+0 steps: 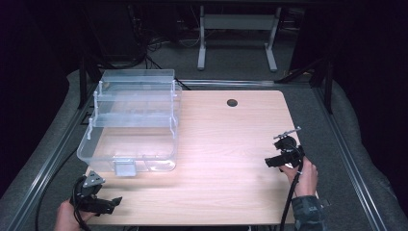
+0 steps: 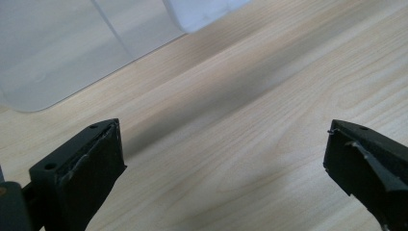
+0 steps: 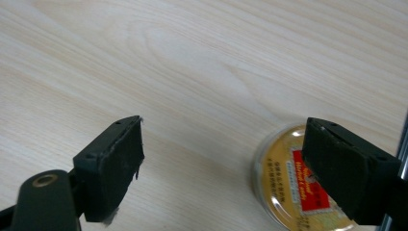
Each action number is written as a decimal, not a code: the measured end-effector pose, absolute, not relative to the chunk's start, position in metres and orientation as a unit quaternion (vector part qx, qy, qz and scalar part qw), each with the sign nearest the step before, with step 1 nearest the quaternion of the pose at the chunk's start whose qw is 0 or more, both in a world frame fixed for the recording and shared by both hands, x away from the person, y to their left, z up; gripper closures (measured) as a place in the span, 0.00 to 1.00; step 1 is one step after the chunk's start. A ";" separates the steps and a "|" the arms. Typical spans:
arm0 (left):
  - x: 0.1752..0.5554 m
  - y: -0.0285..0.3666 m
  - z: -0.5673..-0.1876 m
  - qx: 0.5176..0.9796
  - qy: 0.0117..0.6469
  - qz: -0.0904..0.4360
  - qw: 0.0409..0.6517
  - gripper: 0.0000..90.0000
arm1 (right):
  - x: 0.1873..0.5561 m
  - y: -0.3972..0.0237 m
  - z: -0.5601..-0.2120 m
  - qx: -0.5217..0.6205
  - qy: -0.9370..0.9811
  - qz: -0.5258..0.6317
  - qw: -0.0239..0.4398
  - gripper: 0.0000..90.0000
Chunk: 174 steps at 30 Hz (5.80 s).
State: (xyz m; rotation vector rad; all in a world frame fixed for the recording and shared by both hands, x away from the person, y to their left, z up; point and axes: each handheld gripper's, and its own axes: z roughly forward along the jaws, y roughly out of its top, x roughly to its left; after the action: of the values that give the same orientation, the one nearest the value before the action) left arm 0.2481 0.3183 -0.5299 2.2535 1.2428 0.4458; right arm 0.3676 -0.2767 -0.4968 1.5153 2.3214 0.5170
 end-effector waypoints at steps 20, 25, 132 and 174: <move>0.249 0.318 -0.510 0.835 0.453 0.169 0.263 0.00 | 0.365 -0.248 -0.500 0.495 0.833 0.202 0.140 0.17; 0.251 0.319 -0.500 0.836 0.449 0.172 0.265 0.00 | 0.365 -0.241 -0.507 0.489 0.840 0.195 0.129 0.17; 0.410 0.377 -0.481 0.768 0.567 0.135 0.265 0.86 | 0.340 -0.251 -0.497 0.504 0.823 0.225 0.136 0.15; 0.425 0.289 -0.480 0.803 0.524 0.118 0.258 0.81 | 0.336 -0.255 -0.490 0.508 0.817 0.230 0.145 0.15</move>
State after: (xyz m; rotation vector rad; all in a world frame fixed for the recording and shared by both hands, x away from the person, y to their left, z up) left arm 0.4248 0.2892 -0.4803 2.1787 1.4198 0.3196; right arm 0.3361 -0.2553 -0.4901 1.4632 2.3556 0.6628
